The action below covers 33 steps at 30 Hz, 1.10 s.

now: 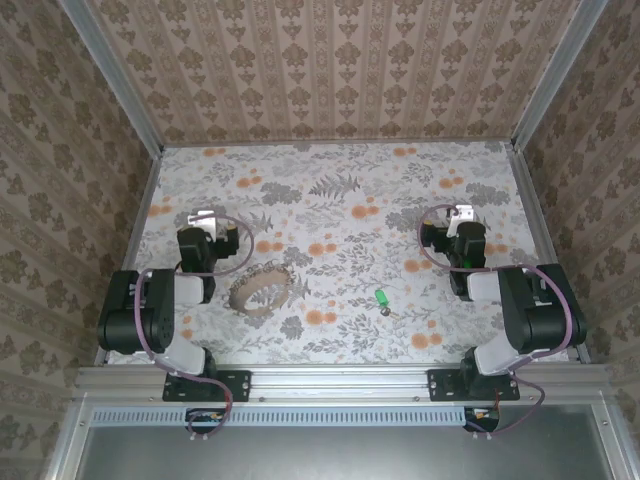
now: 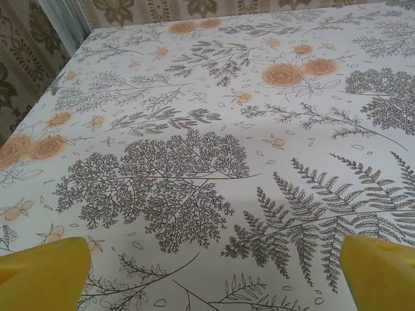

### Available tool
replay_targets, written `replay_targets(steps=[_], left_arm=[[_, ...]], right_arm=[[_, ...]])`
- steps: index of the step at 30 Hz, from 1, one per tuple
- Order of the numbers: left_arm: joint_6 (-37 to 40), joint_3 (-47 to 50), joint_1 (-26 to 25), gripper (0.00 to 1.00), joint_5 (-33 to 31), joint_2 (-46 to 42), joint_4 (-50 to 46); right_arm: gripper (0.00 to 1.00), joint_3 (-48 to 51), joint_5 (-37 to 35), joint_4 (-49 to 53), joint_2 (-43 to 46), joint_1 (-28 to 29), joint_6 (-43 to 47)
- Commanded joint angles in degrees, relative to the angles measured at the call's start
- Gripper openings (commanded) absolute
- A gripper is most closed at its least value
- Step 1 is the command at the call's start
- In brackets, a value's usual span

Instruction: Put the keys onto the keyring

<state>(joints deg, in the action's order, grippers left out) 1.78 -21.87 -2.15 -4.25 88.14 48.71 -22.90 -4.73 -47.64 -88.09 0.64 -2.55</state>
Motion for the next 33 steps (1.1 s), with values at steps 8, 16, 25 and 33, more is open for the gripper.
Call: replay_targets(steps=[8, 16, 25, 33], left_arm=[[0.9, -1.5, 0.7, 1.0, 1.3, -0.1, 0.2], [0.8, -1.6, 0.7, 1.0, 1.3, 0.0, 0.2], [1.0, -1.1, 0.6, 1.0, 1.1, -0.2, 0.7], [1.6, 0.5, -0.9, 1.0, -2.1, -2.3, 2.3]], right_arm=[[1.0, -0.1, -1.3, -1.7, 0.6, 0.4, 0.0], [1.0, -0.4, -1.2, -1.5, 0.5, 0.3, -0.1], [1.0, -0.1, -0.8, -1.8, 0.6, 0.3, 0.0], [0.97, -0.7, 0.4, -0.5, 0.9, 0.3, 0.5]])
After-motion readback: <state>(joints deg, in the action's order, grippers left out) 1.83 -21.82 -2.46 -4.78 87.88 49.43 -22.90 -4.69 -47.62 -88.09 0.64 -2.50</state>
